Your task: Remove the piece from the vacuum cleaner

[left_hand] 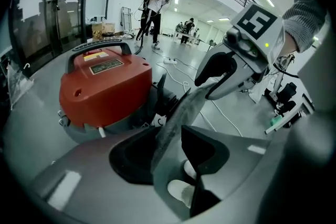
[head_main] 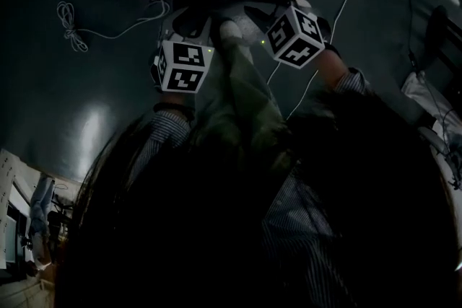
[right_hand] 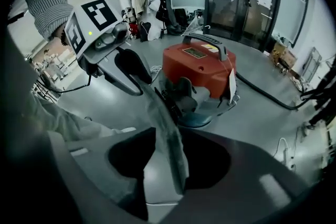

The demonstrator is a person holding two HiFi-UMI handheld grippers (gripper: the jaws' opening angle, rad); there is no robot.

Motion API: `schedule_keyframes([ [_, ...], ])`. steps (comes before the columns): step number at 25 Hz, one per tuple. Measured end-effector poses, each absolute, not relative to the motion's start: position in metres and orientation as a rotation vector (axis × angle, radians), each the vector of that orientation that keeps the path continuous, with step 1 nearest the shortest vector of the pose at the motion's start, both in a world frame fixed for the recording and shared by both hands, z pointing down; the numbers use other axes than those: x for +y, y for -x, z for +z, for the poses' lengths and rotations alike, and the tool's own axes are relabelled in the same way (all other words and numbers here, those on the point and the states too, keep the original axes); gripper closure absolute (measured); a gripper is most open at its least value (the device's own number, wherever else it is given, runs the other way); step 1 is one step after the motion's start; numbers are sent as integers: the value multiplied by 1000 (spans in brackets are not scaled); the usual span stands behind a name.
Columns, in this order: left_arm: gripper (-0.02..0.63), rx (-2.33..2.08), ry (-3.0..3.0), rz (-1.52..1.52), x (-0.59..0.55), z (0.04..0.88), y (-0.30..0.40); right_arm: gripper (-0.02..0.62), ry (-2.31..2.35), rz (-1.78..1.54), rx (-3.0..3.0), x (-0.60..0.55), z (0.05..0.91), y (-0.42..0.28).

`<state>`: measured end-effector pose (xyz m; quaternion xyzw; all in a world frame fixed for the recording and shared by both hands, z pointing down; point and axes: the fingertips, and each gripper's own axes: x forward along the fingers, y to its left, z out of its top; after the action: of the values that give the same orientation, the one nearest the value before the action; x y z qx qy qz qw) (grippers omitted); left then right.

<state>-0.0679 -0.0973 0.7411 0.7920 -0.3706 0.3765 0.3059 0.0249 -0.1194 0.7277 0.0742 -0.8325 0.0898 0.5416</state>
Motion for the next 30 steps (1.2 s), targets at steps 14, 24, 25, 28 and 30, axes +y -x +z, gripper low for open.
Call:
schedule_keyframes([
  [14, 476, -848, -2140, 1128, -105, 768, 59, 540, -201, 277, -1932, -123, 750, -27],
  [24, 568, -764, -2122, 1114, -93, 764, 53, 548, -250, 391, -1940, -119, 744, -28],
  [25, 572, -761, -2117, 1108, -92, 763, 52, 551, -253, 401, -1940, -119, 744, -27],
  [28, 575, -751, -2117, 1105, -90, 762, 50, 560, -264, 415, -1936, -119, 743, -28],
  [30, 575, -761, -2109, 1101, -90, 760, 51, 563, -268, 443, -1932, -117, 742, -29],
])
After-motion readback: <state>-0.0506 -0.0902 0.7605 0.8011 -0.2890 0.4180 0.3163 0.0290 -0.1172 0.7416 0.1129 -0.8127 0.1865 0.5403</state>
